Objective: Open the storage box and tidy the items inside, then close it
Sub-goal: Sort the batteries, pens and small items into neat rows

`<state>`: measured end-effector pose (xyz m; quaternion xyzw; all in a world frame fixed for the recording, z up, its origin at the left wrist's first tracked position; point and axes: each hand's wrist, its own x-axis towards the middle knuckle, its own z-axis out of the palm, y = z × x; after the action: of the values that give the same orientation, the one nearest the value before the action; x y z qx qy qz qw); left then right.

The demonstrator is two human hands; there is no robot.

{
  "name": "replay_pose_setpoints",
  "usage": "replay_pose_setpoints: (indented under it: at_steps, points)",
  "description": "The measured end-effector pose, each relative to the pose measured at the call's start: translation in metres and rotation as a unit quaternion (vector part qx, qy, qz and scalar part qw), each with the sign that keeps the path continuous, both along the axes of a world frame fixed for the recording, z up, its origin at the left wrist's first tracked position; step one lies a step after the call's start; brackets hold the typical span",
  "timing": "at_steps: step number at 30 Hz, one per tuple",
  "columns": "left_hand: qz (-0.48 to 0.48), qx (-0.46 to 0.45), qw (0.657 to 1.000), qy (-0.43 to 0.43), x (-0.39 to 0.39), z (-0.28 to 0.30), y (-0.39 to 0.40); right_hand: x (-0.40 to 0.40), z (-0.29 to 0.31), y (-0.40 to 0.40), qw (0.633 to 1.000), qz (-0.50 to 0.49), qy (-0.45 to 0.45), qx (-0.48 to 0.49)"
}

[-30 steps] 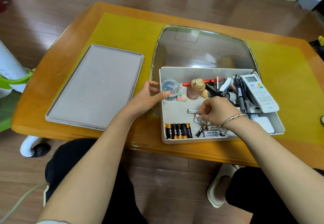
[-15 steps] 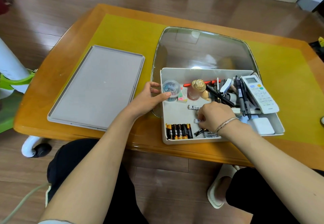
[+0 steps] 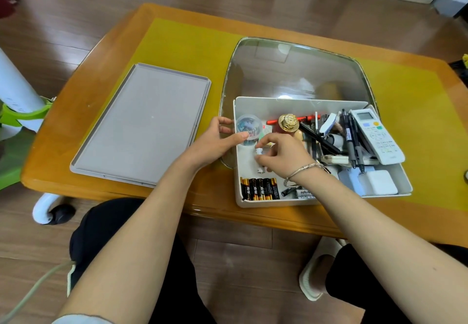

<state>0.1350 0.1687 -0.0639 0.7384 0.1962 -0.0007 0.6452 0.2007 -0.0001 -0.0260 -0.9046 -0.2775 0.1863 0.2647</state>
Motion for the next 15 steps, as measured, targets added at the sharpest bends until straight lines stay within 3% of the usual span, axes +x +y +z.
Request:
replay_pose_setpoints:
  at_steps: [15]
  points:
    - [-0.005,0.012,1.0,0.011,0.0,0.004,-0.002,-0.005,-0.022,0.025,0.993,0.025,0.108,-0.035]
